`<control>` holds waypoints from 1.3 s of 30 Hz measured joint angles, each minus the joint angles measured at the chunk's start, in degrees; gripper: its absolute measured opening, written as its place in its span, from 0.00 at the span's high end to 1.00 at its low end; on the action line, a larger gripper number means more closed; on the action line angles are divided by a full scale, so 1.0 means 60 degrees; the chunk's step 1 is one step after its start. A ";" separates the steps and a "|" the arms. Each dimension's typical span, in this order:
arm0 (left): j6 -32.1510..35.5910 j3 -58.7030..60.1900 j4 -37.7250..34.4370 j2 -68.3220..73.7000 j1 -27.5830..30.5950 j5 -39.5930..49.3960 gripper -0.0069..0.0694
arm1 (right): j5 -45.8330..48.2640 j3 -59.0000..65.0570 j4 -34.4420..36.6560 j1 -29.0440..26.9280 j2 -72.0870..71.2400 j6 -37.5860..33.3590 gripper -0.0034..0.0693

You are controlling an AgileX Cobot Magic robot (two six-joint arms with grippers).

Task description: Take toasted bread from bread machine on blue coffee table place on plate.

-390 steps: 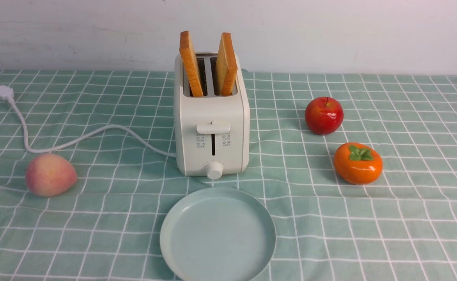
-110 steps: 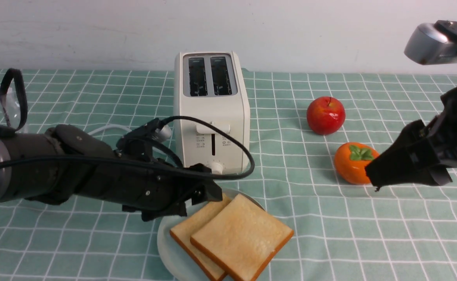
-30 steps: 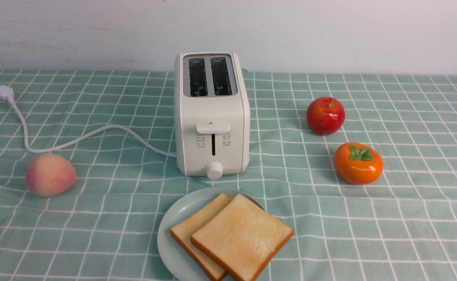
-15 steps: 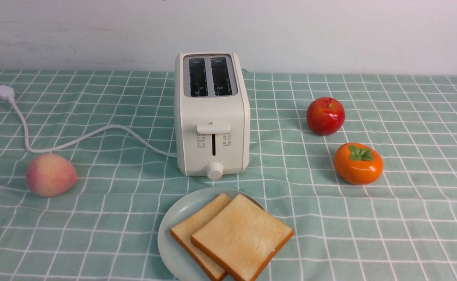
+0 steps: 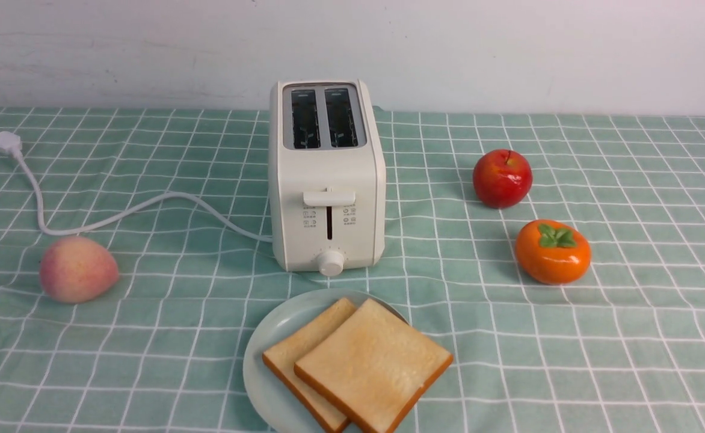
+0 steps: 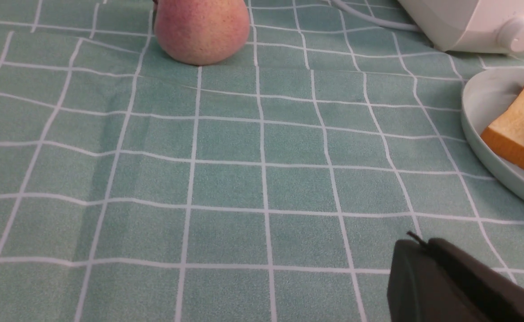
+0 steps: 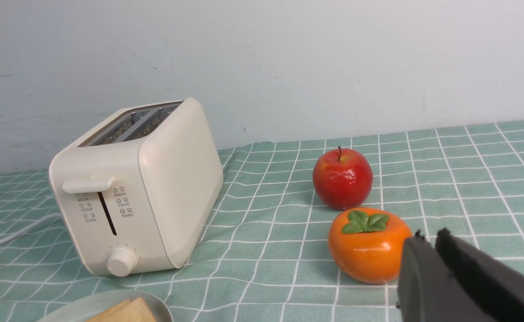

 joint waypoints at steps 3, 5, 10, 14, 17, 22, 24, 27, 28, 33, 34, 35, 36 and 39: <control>0.0000 0.0000 0.0000 0.0000 0.0042 -0.0008 0.90 | 0.0000 0.0000 0.0000 0.0000 0.0000 0.0000 0.88; 0.0000 0.0000 0.0000 0.0000 0.0045 -0.0010 0.90 | 0.0000 0.0000 0.0000 0.0000 0.0000 0.0000 0.88; 0.0000 0.0000 0.0000 0.0000 0.0045 -0.0018 0.89 | 0.0000 0.0000 0.0000 0.0000 0.0000 0.0000 0.87; 0.0000 0.0000 0.0000 0.0000 0.0045 -0.0018 0.88 | 0.0037 0.0000 0.0000 -0.0324 -0.0283 0.0000 0.87; 0.0000 0.0000 0.0000 0.0000 0.0045 -0.0018 0.88 | 0.0071 0.0000 0.0000 -0.1022 -0.0809 0.0000 0.86; 0.0000 0.0000 0.0000 0.0000 0.0045 -0.0018 0.87 | 0.0071 0.0000 0.0000 -0.2646 -0.2121 0.0000 0.85; 0.0000 0.0000 0.0000 0.0000 0.0045 -0.0018 0.87 | 0.0071 0.0000 0.0000 -0.3330 -0.2682 0.0000 0.85; 0.0000 0.0000 0.0000 0.0000 0.0045 -0.0027 0.86 | 0.0071 0.0000 0.0000 -0.4107 -0.3236 0.0000 0.84; 0.0000 0.0000 0.0000 0.0000 0.0045 -0.0027 0.86 | 0.0071 0.0000 0.0000 -0.4320 -0.3363 0.0000 0.84; 0.0000 0.0000 0.0000 0.0000 0.0045 -0.0027 0.86 | 0.0060 0.0000 0.0000 -0.4807 -0.3508 0.0000 0.83; 0.0000 0.0000 0.0000 0.0000 0.0045 -0.0027 0.86 | 0.0060 0.0000 0.0000 -0.4817 -0.3508 0.0000 0.83; 0.0000 0.0000 0.0000 0.0000 0.0045 -0.0027 0.86 | 0.0070 0.0000 0.0000 -0.4817 -0.3508 0.0000 0.83; 0.0000 0.0000 0.0000 0.0000 0.0045 -0.0027 0.86 | 0.0070 0.0000 0.0000 -0.4817 -0.3508 0.0000 0.83; 0.0000 0.0000 0.0000 0.0000 0.0045 -0.0027 0.86 | 0.0070 0.0000 0.0000 -0.4817 -0.3508 0.0000 0.82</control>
